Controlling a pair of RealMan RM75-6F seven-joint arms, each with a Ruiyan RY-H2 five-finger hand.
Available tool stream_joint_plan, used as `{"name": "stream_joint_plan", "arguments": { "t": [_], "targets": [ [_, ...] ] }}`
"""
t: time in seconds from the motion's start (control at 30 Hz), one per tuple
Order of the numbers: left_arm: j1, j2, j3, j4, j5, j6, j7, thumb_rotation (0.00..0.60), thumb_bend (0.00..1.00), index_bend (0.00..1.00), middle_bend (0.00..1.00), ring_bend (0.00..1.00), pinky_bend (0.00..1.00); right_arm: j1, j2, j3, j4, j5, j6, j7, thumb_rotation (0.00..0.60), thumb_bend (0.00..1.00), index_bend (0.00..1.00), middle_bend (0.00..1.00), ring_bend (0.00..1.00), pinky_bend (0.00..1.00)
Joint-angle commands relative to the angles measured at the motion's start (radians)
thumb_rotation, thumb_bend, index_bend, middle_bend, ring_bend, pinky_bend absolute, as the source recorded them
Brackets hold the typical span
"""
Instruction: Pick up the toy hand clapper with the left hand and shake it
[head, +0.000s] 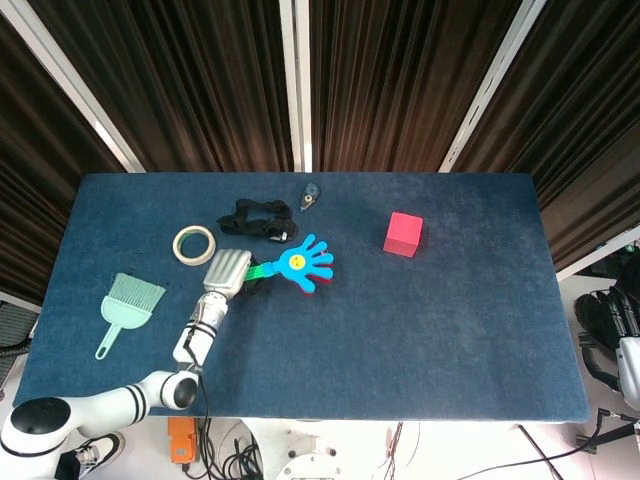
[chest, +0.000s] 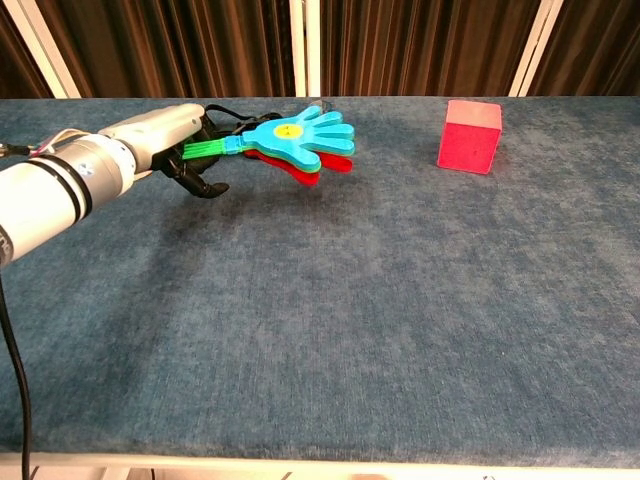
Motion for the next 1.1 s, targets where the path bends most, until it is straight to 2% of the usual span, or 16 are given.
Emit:
{"name": "stream_joint_plan", "arguments": {
  "t": [0.03,0.17,0.37,0.57,0.7,0.8,0.87,0.9,1.0,1.1],
  "targets": [
    [0.020,-0.008,0.004,0.027,0.075,0.048,-0.105,0.600,0.31,1.00,1.00,1.00,1.00,0.001,0.000,0.000,-0.002,-0.001,0.001,-0.002,0.600,0.30,0.00,0.00,0.00,0.00],
    [0.040,0.001,-0.006,0.023,0.127,0.084,-0.235,0.600,0.35,1.00,1.00,1.00,1.00,0.001,0.002,-0.001,-0.007,-0.004,0.002,-0.006,0.600,0.30,0.00,0.00,0.00,0.00],
    [0.073,0.059,-0.022,-0.039,0.185,0.126,-0.396,0.600,0.67,1.00,1.00,1.00,1.00,0.002,0.003,-0.003,-0.014,-0.007,0.000,-0.009,0.600,0.29,0.00,0.00,0.00,0.00],
    [0.116,0.145,-0.066,-0.162,0.201,0.131,-0.654,0.600,0.76,1.00,1.00,1.00,1.00,0.005,0.002,-0.005,-0.025,-0.011,-0.001,-0.021,0.600,0.26,0.00,0.00,0.00,0.00],
    [0.144,0.222,-0.117,-0.273,0.213,0.108,-0.921,0.600,0.78,1.00,1.00,1.00,1.00,0.005,0.001,-0.007,-0.032,-0.015,0.000,-0.031,0.600,0.26,0.00,0.00,0.00,0.00],
    [0.177,0.301,-0.179,-0.375,0.231,0.072,-1.283,0.600,0.79,1.00,1.00,1.00,1.00,0.007,0.000,-0.007,-0.037,-0.015,-0.002,-0.039,0.600,0.26,0.00,0.00,0.00,0.00],
    [0.187,0.332,-0.187,-0.373,0.274,0.074,-1.389,0.600,0.79,1.00,1.00,1.00,1.00,0.009,-0.001,-0.008,-0.039,-0.016,-0.004,-0.043,0.600,0.26,0.00,0.00,0.00,0.00],
    [0.184,0.345,-0.174,-0.351,0.315,0.084,-1.376,0.600,0.79,1.00,1.00,1.00,1.00,0.010,-0.002,-0.008,-0.040,-0.017,-0.006,-0.044,0.600,0.26,0.00,0.00,0.00,0.00],
    [0.161,0.362,-0.096,-0.256,0.460,0.128,-1.179,0.600,0.80,1.00,1.00,1.00,1.00,0.013,-0.005,-0.010,-0.040,-0.017,-0.011,-0.050,0.600,0.26,0.00,0.00,0.00,0.00],
    [0.126,0.374,-0.009,-0.174,0.582,0.119,-0.946,0.600,0.80,1.00,1.00,1.00,1.00,0.015,-0.005,-0.010,-0.043,-0.016,-0.016,-0.055,0.600,0.26,0.00,0.00,0.00,0.00]
  ]
}}
